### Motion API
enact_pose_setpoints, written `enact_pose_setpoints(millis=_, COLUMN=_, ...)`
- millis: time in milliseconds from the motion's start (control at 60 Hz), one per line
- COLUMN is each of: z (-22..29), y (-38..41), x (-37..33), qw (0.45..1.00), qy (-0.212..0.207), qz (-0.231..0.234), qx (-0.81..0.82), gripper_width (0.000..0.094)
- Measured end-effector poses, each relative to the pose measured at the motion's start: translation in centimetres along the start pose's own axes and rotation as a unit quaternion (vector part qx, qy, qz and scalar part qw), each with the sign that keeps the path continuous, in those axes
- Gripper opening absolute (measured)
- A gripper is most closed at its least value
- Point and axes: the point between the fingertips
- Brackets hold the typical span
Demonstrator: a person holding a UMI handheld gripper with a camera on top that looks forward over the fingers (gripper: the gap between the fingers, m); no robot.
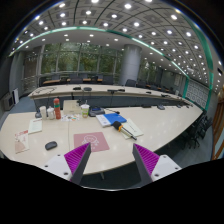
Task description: Arrange mouse
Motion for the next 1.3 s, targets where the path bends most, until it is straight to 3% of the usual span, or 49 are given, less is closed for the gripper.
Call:
enact_pose_setpoints(millis=117, z=-2.2, y=0.8, x=0.8, qw=1.0, qy=0.014, qz=0.004, qx=-0.01, gripper_width=0.0855)
enact_pose_setpoints(millis=283, z=-9.3, y=6.8, x=4.6, qw=0.999, qy=0.023, qz=0.018, qx=-0.032, gripper_width=0.0862)
enact_pose_setpoints(millis=450, z=-16.6, y=17.1, x=6.9, qw=0.994, qy=0.049, qz=0.092, qx=-0.036, gripper_width=0.0859)
enact_pose_setpoints(millis=583, z=-19.3, y=27.8, x=8.3, qw=0.985, qy=0.066, qz=0.158, qx=-0.007, gripper_width=0.0848)
enact_pose_setpoints(millis=933, z=-19.9, y=49.1, x=15.8, qw=0.973, qy=0.082, qz=0.216, qx=-0.013, gripper_width=0.0848)
enact_pose_setpoints(millis=1300, z=-17.2, y=55.9, x=21.3, qw=0.974, qy=0.086, qz=0.205, qx=-0.034, gripper_width=0.0849)
Point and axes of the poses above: the point between the fingertips, and its own axes, seen from behind it with the camera up: y to the left, z up, x forward, the way the camera looks, and after that the axes turned 11 degrees about -z, right-handed
